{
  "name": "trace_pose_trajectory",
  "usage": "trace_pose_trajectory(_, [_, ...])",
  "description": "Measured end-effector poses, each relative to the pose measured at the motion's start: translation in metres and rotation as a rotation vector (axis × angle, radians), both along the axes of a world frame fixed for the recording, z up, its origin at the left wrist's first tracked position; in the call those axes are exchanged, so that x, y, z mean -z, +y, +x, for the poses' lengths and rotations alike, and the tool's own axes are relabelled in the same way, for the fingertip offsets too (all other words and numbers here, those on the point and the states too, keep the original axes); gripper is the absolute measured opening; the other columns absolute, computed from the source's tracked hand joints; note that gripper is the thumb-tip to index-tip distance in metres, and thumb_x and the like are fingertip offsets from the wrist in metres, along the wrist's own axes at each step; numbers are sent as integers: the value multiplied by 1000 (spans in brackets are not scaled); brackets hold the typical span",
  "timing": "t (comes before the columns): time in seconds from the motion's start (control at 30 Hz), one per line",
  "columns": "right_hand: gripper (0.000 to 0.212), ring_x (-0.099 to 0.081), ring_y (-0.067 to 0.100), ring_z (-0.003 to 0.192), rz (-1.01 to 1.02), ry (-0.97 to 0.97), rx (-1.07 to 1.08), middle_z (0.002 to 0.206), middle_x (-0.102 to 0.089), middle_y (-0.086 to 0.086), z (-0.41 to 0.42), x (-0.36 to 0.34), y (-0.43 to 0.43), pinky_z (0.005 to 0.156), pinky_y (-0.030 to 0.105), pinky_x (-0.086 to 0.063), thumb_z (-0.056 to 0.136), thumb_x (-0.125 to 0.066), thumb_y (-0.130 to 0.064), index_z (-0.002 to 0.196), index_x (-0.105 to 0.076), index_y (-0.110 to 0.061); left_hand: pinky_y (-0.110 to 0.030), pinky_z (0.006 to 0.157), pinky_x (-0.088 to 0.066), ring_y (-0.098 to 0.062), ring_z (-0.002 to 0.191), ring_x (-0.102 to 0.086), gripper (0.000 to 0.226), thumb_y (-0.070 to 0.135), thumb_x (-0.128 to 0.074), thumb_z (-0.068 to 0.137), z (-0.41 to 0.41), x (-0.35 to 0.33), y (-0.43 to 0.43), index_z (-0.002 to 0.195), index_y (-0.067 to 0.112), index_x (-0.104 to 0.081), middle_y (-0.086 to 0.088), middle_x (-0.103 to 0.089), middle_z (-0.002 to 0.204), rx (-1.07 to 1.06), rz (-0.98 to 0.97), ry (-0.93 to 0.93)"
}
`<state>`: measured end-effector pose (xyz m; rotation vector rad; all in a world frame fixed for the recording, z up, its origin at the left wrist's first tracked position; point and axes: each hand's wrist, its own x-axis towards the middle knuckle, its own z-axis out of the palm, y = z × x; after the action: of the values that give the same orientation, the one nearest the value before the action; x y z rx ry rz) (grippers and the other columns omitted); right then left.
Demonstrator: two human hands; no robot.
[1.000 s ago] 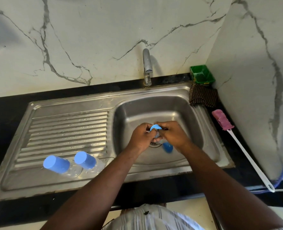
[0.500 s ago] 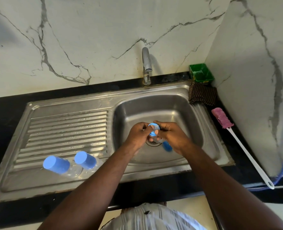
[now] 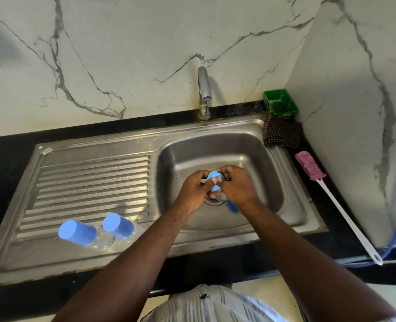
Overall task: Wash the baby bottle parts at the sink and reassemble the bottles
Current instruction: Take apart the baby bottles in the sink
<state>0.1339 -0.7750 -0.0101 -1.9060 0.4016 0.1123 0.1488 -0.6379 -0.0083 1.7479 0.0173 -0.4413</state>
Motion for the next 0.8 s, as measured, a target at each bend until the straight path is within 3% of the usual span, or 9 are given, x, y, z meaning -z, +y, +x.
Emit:
trace_pose_trajectory(0.07, [20, -72, 14, 85, 96, -40, -24, 97, -75, -6, -4, 1, -2, 71, 26, -59, 86, -72, -12, 101, -75, -25, -36, 74, -59, -12, 62, -66, 20, 18, -62, 99, 2, -3, 3, 112, 4, -66, -7, -73, 88, 32, -3, 19])
trace_pose_trajectory(0.17, [31, -70, 7, 84, 158, -63, -46, 118, -71, -3, -8, 1, -3, 64, 12, -52, 92, -68, -10, 123, -70, -12, -38, 81, -61, -16, 69, -70, 17, 20, -64, 96, 5, -5, 6, 108, 9, -69, -7, -76, 90, 48, 18, 36])
trace_pose_trajectory(0.27, [35, -70, 8, 91, 183, -77, -64, 125, -69, 5, -8, 1, -4, 64, 11, -51, 93, -66, -10, 129, -65, -11, -34, 79, -60, -27, 83, -74, 16, 16, -62, 97, 4, -8, 8, 107, 7, -71, -13, -76, 96, 54, -64, 110])
trace_pose_trajectory(0.4, [35, -66, 6, 108, 170, -97, -84, 133, -64, -1, -7, 0, -5, 75, 12, -53, 91, -69, -11, 126, -67, -14, -27, 74, -59, -34, 92, -73, 19, 6, -54, 99, 5, -11, 12, 111, 0, -69, -20, -75, 102, 69, -159, 168])
trace_pose_trajectory(0.57, [32, -67, 8, 108, 186, -135, -77, 131, -65, 5, -4, -2, -6, 75, 11, -52, 92, -68, -10, 124, -67, -11, -22, 67, -58, -18, 80, -74, 14, 9, -60, 98, 4, -18, 13, 107, 4, -70, -11, -76, 92, 71, -234, 174])
trace_pose_trajectory(0.67, [33, -68, 7, 106, 210, -125, -81, 132, -65, 4, -6, -3, -5, 75, 12, -53, 92, -69, -10, 125, -67, -11, -21, 66, -58, -15, 79, -74, 15, 10, -63, 96, 3, -20, 15, 108, 3, -70, -9, -76, 91, 76, -279, 186])
trace_pose_trajectory(0.8, [31, -66, 7, 108, 142, -133, -134, 136, -62, 4, -9, -5, -2, 73, 10, -52, 95, -65, -13, 125, -67, -12, -20, 63, -55, -18, 78, -74, 23, 17, -71, 92, 3, -17, 11, 108, 0, -70, -15, -75, 93, 29, -192, 176])
